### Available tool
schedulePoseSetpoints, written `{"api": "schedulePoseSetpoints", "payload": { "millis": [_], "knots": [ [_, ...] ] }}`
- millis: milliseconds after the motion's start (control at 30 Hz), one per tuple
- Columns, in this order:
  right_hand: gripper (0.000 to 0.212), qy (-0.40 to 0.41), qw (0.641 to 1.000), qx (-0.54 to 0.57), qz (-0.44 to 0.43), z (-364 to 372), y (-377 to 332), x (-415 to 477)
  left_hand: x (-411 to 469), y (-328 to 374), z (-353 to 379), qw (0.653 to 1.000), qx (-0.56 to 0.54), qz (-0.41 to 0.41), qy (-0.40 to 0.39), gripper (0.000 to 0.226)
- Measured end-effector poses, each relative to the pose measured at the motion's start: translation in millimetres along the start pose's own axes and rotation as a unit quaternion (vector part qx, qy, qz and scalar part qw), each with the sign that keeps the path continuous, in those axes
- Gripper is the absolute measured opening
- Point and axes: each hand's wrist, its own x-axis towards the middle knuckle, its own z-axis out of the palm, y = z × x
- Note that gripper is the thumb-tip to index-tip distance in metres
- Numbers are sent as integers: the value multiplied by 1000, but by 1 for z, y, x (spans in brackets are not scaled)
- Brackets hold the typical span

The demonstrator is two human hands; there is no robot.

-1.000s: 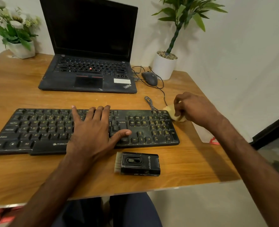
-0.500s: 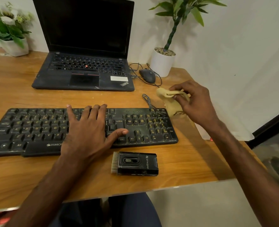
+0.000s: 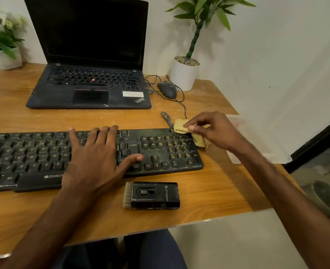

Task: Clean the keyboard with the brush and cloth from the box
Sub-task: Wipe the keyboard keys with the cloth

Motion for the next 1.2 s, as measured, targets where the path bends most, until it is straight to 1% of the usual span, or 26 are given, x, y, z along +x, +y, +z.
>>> {"api": "schedulePoseSetpoints", "payload": {
  "millis": [67, 133, 233, 300, 333, 400, 500, 567, 733, 900, 1033, 1100, 1200],
  "knots": [
    [14, 1, 1000, -18, 19, 5, -3, 3, 0, 0, -1, 1000, -2, -2, 0, 114],
    [16, -5, 999, -40, 37, 10, -7, 8, 0, 0, 0, 1000, 0, -1, 1, 114],
    [30, -19, 996, -71, 56, 9, -13, 16, 0, 0, 0, 1000, -1, 0, 1, 113],
    [43, -40, 993, -97, 56, 7, -18, 20, 0, 0, 0, 1000, 0, 0, 2, 113],
    [46, -51, 991, -115, 53, 6, -20, 20, 0, -1, 1, 1000, 1, 1, 3, 112],
    [42, -55, 986, -151, 33, 5, -19, 17, 0, 0, 1, 1000, 2, 5, 6, 110],
    [33, -20, 986, -163, 5, 13, -17, 6, 0, -1, 2, 1000, 7, 4, 5, 107],
    [34, -1, 985, -174, -4, 18, -17, 2, 0, 0, 2, 1000, 7, 7, 9, 106],
    [41, -50, 983, -177, 12, 8, -24, 10, 1, 0, 2, 1000, 9, 6, 8, 109],
    [26, 19, 991, -131, 18, 17, -20, 14, 2, 0, 2, 1000, 20, 6, 7, 114],
    [16, 37, 995, -89, 1, 20, -15, 12, 3, -2, 2, 1000, 28, -2, 5, 117],
    [16, 27, 994, -104, -5, 18, -16, 12, 2, -3, 1, 1000, 30, -6, 3, 118],
    [16, 16, 987, -157, -22, 17, -18, 12, 2, -6, 0, 1000, 24, -11, -3, 119]
  ]
}}
